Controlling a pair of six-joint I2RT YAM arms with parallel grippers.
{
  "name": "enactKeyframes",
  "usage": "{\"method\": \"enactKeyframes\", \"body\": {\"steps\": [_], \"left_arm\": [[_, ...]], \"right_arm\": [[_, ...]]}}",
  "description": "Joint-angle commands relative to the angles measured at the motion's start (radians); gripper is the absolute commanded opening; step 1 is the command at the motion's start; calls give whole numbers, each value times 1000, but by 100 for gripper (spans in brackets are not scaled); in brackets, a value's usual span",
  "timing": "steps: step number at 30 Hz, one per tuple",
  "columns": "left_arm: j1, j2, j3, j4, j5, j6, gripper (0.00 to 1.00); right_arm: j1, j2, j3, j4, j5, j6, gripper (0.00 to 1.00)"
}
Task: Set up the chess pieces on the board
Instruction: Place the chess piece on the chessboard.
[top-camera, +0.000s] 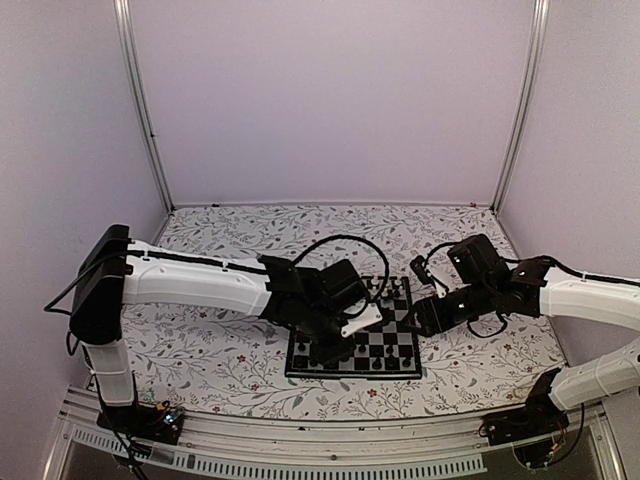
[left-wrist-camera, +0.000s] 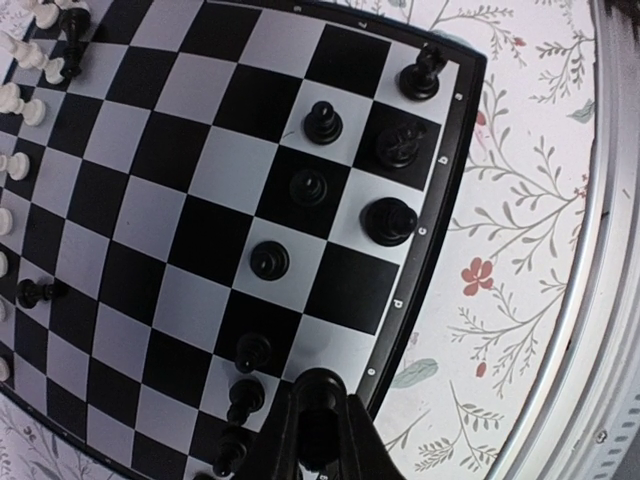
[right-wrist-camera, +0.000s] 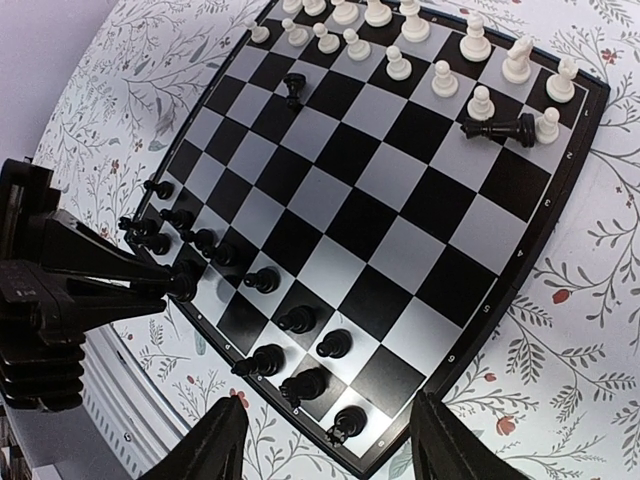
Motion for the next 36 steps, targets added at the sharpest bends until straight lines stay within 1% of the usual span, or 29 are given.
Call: {"method": "enactKeyframes", "body": {"steps": [1, 8, 19, 25, 28, 36], "left_arm": [[-13, 23, 6, 24, 3, 13, 14], [-10, 41, 7, 32, 44, 9, 14], [-3, 71, 23, 39, 27, 6, 15], [-1, 67, 21, 34, 37, 5, 21], [1, 57, 17, 31, 36, 3, 27], [12, -45, 35, 30, -1, 10, 33]], "right_arm": [[-5, -10, -17, -2, 3, 2, 59], [-4, -21, -21, -2, 13, 14, 59], [-4, -26, -29, -5, 8, 11, 59], [-3, -12, -25, -4, 5, 10, 59], [-4, -10, -24, -1, 4, 9, 59], [-4, 8, 12, -1, 1, -10, 59]]}}
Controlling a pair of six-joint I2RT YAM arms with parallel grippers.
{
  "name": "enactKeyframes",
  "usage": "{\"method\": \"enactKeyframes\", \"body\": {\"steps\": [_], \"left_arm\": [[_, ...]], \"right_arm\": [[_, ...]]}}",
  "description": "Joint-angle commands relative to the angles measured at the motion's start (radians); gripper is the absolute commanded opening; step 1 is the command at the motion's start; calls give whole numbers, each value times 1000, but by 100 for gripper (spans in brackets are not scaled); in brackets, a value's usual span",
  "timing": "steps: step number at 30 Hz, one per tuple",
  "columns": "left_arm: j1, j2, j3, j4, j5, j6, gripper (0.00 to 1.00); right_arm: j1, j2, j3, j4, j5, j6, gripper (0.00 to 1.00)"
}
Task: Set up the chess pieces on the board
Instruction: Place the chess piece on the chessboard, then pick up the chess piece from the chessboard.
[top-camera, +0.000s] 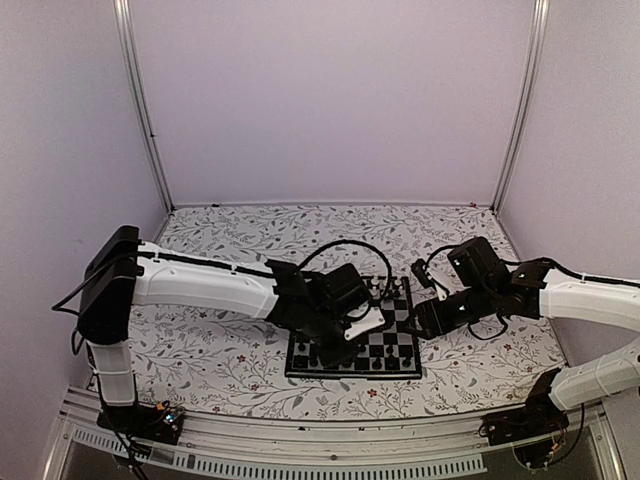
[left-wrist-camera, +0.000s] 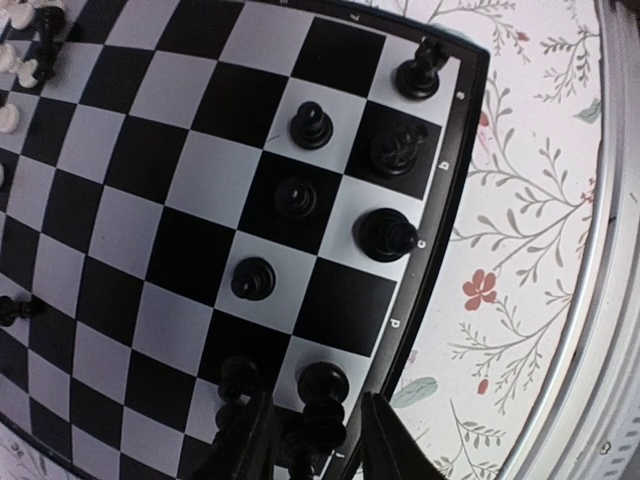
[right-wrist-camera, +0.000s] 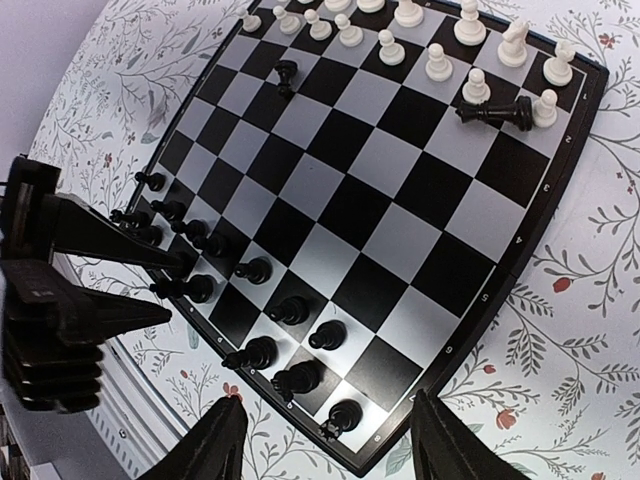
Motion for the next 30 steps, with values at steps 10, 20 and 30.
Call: {"method": "enactKeyframes", "body": {"steps": [10, 20, 30], "left_arm": [[159, -283, -31, 106, -76, -121, 44], [364, -117, 18, 16, 226, -299, 38], [367, 23, 101, 23, 236, -298, 32]], "right_arm": [[-4, 126, 172, -46, 45, -75, 57], [-1, 328, 328, -61, 70, -70, 50], [0, 362, 330, -55, 69, -59, 49]]}}
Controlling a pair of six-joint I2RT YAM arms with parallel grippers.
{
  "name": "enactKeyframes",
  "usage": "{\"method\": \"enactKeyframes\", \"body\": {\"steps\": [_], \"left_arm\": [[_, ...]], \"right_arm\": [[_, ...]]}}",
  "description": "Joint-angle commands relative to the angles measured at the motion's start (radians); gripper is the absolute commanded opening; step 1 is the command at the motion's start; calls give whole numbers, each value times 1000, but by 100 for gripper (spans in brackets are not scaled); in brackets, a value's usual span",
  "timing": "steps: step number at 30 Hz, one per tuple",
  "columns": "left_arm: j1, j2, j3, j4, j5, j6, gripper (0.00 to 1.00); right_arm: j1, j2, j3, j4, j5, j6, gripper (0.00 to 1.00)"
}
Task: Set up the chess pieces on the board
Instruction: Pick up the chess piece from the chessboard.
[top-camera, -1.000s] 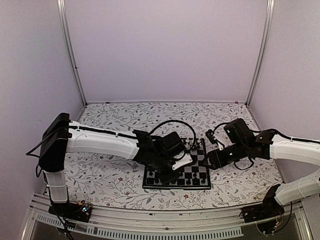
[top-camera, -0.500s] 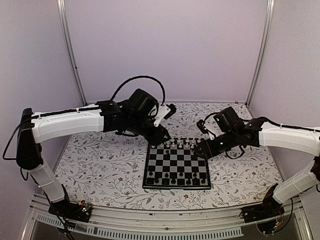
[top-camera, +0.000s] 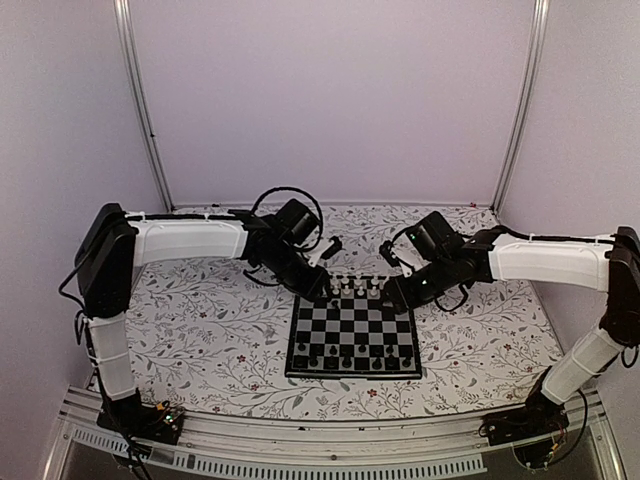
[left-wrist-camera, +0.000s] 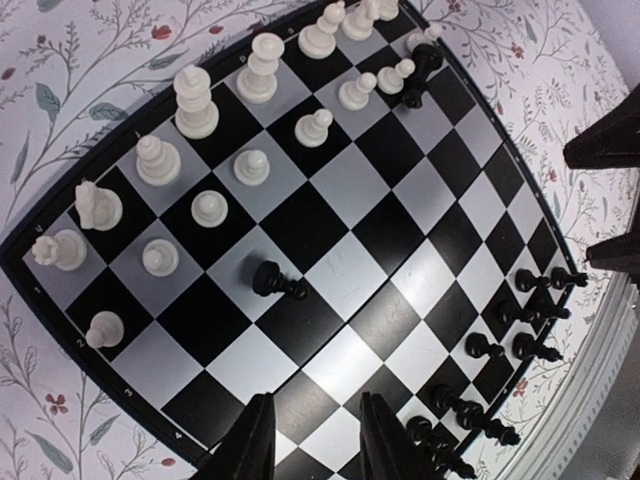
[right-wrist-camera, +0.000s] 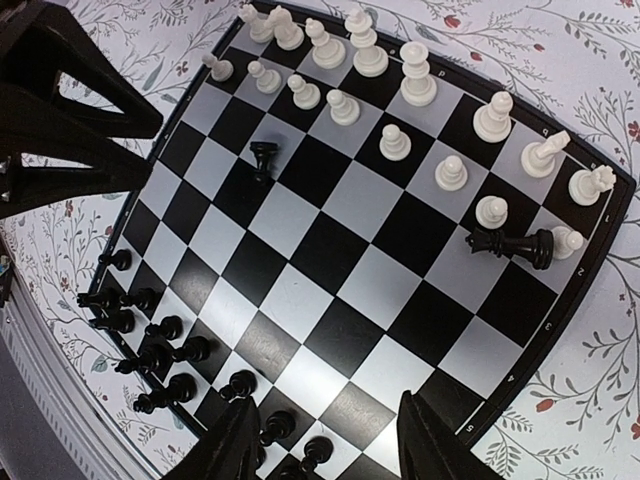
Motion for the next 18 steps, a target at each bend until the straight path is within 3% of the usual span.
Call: {"method": "enactKeyframes", "body": {"steps": [1, 11, 18], "left_arm": [[-3, 70, 81, -6, 23, -1, 32], [9, 185, 223, -68, 16, 21, 32], [9, 191, 256, -69, 32, 27, 32]], "right_arm": [[-1, -3, 10, -13, 22, 3, 49], [-23, -105, -24, -35, 131, 49, 46], [-93, -103, -43, -34, 123, 70, 36]]}}
